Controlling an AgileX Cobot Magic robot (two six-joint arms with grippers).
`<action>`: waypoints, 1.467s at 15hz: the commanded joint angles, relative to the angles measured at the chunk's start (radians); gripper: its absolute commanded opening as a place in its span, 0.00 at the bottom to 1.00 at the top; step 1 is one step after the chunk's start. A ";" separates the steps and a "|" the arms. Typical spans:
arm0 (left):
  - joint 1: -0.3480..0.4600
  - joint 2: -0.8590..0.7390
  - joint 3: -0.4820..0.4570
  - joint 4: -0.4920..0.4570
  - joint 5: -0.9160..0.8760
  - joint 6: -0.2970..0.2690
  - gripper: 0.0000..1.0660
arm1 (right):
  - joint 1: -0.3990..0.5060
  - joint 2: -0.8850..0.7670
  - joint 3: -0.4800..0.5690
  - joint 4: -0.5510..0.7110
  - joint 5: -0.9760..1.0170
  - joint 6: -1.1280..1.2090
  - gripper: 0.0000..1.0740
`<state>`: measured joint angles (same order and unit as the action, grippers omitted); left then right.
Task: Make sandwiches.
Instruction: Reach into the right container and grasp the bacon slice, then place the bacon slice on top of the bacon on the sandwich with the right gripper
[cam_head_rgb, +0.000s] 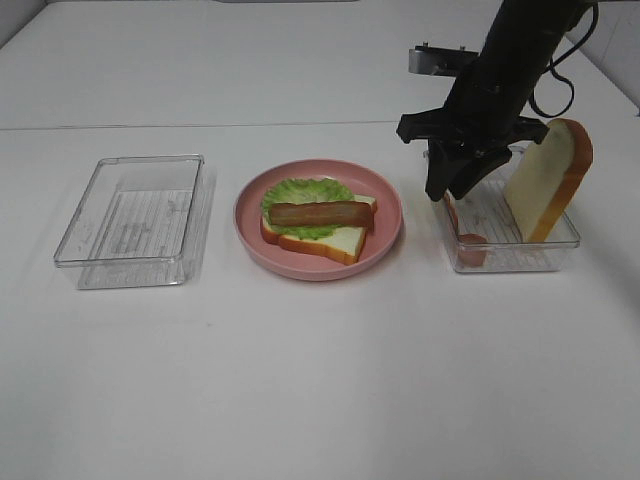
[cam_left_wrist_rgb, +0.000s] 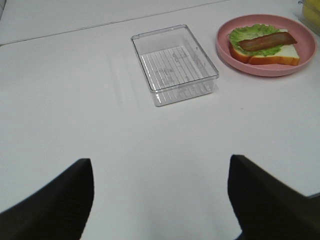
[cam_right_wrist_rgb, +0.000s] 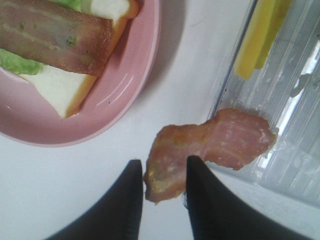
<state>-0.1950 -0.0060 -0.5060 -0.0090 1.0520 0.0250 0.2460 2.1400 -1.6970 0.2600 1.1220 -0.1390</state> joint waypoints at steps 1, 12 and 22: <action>-0.002 -0.023 0.006 -0.003 -0.012 0.000 0.67 | 0.000 0.000 -0.004 0.017 0.010 -0.005 0.08; -0.002 -0.023 0.006 -0.003 -0.012 0.000 0.67 | 0.000 -0.006 -0.085 -0.011 0.135 -0.002 0.00; -0.002 -0.023 0.006 -0.003 -0.012 0.000 0.67 | 0.000 -0.243 -0.160 0.255 0.168 -0.033 0.00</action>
<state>-0.1950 -0.0060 -0.5060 -0.0090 1.0520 0.0250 0.2460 1.9020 -1.8510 0.5560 1.2130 -0.1860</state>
